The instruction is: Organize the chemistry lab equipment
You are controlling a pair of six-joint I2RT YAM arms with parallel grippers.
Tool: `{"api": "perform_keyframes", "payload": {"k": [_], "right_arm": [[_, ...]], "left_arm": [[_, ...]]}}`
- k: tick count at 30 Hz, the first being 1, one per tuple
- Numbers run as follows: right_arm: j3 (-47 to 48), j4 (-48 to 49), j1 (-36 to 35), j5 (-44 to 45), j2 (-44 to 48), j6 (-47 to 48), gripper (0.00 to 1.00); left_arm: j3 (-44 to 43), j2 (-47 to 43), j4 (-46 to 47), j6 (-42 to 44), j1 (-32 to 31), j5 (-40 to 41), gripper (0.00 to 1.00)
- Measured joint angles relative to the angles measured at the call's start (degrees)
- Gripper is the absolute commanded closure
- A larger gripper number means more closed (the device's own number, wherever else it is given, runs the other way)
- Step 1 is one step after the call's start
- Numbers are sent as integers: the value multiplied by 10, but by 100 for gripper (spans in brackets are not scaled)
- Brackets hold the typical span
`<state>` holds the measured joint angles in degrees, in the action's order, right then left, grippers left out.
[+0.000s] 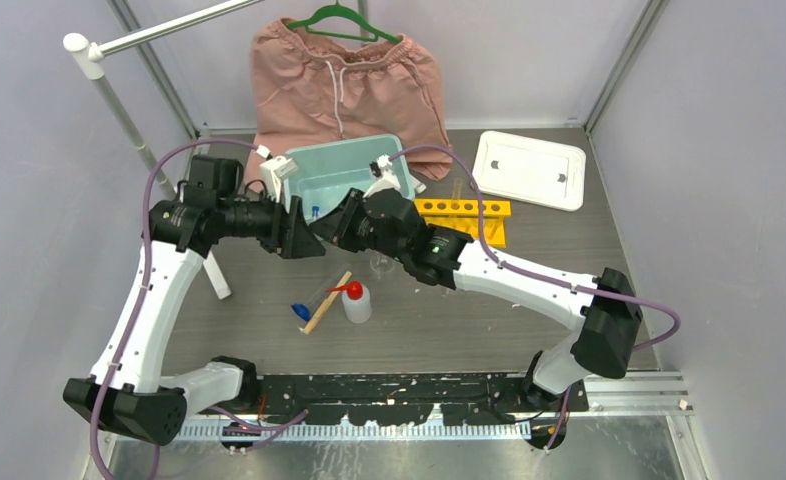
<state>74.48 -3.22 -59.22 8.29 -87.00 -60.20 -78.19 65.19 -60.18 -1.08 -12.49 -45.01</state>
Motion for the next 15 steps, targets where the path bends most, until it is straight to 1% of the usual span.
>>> {"api": "perform_keyframes", "payload": {"k": [1,5,9,10,11,12,14,15], "right_arm": [[0,7,-1,-3,0,-2,99],[0,24,-6,-9,0,-5,99],[0,28,-7,-12,0,-5,99],[0,28,-7,-12,0,-5,92],[0,28,-7,-11,0,-4,80],[0,28,-7,-11,1,-2,70],[0,26,-7,-11,1,2,55],[2,26,-7,-12,1,3,49]], "left_arm": [[1,2,2,-3,0,-1,47],[4,3,4,-5,0,-1,61],[5,3,5,-4,2,7,78],[5,3,5,-4,2,12,83],[6,3,5,-5,3,16,86],[7,3,3,-4,3,22,90],[9,3,2,-3,6,30,96],[9,3,1,-2,6,28,99]]}}
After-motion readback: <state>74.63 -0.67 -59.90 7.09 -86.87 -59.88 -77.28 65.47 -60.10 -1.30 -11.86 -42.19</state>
